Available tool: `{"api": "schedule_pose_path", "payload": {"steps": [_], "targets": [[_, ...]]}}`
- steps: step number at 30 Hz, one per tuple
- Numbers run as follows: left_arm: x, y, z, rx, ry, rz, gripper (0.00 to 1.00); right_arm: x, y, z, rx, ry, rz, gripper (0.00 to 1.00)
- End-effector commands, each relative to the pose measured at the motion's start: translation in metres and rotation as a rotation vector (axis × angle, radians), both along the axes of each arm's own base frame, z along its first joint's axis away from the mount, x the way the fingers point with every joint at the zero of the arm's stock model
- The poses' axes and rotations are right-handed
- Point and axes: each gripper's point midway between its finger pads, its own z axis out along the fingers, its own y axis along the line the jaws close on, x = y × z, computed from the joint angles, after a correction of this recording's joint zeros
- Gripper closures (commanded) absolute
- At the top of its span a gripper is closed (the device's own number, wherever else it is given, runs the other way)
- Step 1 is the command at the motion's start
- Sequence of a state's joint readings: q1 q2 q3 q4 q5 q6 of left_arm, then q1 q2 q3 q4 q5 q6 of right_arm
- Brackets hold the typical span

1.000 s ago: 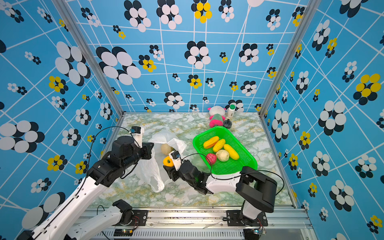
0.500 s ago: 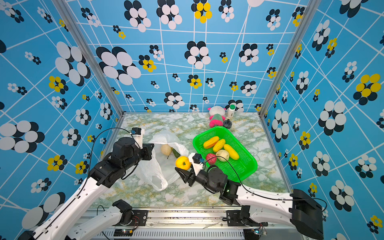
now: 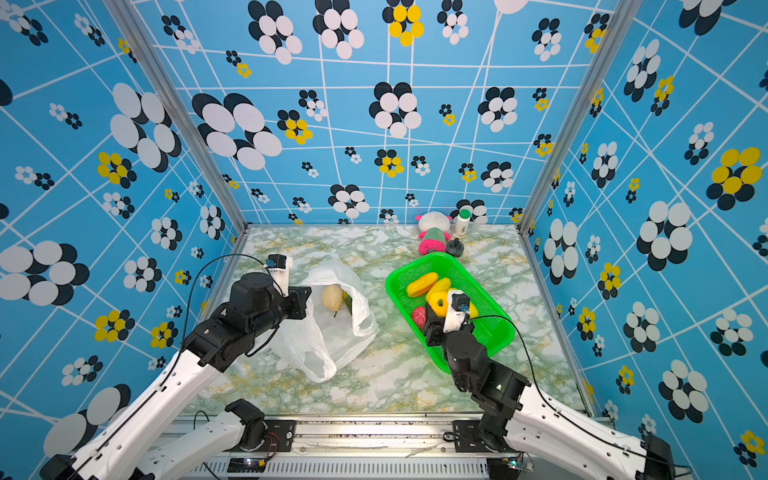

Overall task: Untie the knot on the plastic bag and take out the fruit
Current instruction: 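Lift the yellow pepper out of the bag into the green basket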

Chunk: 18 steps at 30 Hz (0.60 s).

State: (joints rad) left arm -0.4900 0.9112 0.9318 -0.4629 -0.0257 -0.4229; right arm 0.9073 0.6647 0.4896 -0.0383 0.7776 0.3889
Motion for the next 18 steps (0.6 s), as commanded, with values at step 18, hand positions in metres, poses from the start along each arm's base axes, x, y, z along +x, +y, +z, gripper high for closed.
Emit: {"api": "schedule_pose_path", "payload": {"steps": [18], "targets": [[-0.008, 0.003, 0.011, -0.035, -0.036, -0.010, 1.00, 0.038, -0.047, -0.140, 0.221, 0.529, -0.215, 0.68]]}}
